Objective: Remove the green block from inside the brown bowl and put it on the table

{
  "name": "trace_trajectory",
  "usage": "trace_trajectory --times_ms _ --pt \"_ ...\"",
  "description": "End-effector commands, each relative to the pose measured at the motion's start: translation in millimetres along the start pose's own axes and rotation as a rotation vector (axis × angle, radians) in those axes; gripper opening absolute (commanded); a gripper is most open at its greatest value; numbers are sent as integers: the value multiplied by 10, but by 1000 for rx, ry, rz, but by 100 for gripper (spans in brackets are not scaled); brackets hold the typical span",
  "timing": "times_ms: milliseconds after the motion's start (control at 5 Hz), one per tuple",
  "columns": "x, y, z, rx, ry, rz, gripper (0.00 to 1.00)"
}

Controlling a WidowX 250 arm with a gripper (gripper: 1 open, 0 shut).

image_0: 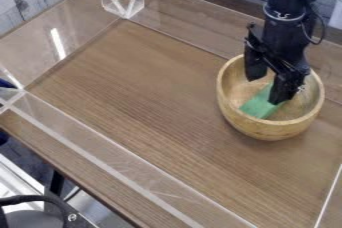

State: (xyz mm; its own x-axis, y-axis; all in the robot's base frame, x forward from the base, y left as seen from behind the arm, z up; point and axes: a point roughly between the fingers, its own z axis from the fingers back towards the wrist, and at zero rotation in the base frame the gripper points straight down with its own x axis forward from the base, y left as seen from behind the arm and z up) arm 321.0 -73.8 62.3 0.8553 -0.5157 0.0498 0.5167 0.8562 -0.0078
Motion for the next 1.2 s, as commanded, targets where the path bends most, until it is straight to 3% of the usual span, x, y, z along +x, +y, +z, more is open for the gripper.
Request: trace_trajectory --times_ms 0,200,400,600,1000 --pt "97 3 98 10 -48 -10 100" --pt "108 4 40 3 -42 -11 100" --pt "111 12 -7 -2 -37 -9 0" --pt "107 14 -10 -4 -36 -6 0" --pt "70 40 201 19 -63 3 0"
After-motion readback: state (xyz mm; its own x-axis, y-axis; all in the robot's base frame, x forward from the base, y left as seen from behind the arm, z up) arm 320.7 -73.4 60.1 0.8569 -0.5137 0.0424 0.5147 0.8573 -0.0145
